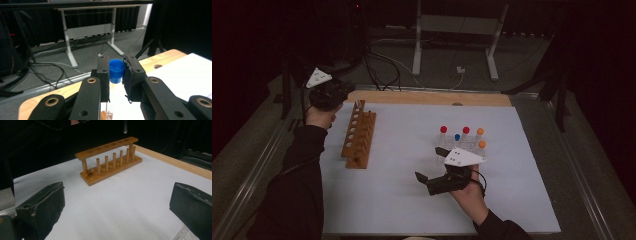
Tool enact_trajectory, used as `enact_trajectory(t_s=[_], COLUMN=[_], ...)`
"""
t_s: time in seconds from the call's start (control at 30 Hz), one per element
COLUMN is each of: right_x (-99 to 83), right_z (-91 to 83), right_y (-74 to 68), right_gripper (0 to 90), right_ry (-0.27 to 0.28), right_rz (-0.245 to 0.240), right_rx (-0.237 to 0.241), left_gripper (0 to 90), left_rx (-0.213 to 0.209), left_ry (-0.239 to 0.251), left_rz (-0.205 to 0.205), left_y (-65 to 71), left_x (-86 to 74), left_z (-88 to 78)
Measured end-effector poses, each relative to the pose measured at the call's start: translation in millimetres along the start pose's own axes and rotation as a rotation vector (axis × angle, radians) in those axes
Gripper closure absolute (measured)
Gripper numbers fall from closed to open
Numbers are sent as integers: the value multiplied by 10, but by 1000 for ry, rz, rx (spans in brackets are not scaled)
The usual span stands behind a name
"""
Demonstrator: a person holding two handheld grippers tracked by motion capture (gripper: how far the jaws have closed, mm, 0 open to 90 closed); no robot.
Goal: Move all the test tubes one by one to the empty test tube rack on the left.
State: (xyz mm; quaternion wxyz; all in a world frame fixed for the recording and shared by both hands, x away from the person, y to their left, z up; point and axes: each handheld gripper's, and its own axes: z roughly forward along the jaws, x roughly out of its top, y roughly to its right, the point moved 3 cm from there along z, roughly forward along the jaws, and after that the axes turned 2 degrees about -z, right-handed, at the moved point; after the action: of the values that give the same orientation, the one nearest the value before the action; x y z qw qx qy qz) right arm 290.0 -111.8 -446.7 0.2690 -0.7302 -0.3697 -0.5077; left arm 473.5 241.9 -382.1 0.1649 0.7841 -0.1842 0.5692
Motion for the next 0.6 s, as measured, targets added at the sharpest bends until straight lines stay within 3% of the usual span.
enact_trajectory(t_s=[0.27, 0.33, 0.6], right_x=[-3, -5, -9], right_z=[-6, -5, -10], right_y=[8, 7, 11], right_gripper=[0, 0, 0], right_ry=[0, -1, -6], right_rz=[4, 2, 15], right_rx=[4, 3, 17], left_gripper=[773, 772, 772], left_rx=[44, 41, 61], left_ry=[-20, -26, -64], left_rz=[-12, -30, -33], left_y=[-118, -134, -171], left_x=[-197, -245, -447], left_z=[153, 186, 291])
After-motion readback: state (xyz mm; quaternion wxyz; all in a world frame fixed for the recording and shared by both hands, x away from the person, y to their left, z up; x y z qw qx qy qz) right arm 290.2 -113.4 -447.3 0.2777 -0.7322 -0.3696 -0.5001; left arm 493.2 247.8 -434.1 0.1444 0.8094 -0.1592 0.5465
